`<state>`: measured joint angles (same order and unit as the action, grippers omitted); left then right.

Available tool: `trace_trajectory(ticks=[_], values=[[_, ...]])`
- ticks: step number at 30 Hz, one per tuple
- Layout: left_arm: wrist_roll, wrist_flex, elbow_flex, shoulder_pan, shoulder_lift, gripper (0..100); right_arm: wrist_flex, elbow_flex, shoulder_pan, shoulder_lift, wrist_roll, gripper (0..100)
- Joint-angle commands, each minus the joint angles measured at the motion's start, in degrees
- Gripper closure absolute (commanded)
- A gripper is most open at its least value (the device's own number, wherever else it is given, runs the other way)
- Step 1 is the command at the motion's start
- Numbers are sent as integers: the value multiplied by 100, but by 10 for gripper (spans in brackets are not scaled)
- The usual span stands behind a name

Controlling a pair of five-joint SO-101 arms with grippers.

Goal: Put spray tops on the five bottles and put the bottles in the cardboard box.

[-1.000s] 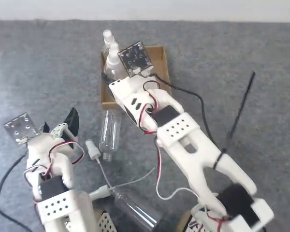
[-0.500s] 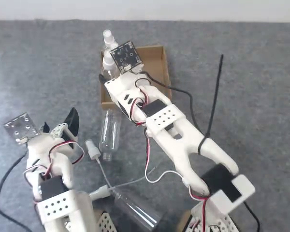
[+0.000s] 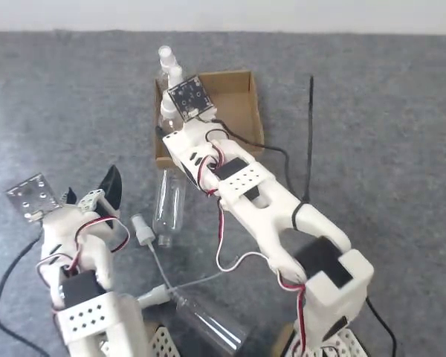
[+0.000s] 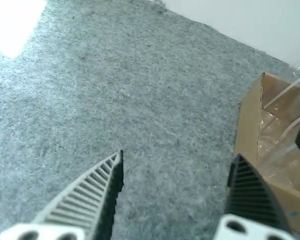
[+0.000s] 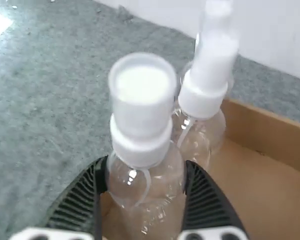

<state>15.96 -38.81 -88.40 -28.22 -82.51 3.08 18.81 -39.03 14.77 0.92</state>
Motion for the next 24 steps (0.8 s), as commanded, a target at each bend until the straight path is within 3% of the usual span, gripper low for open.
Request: trace_trajectory(ticks=[1,7,13,24], values=[[-35,158,57,26,-105,681,-303,-396,75,4,53,992],[-35,158,57,26,-105,681,-382,-396,75,163,53,991],[-35,149,57,18,-105,681,-338,-396,110,215,818,988],[-35,149,48,9,-105,681,-330,-396,136,224,809,987]])
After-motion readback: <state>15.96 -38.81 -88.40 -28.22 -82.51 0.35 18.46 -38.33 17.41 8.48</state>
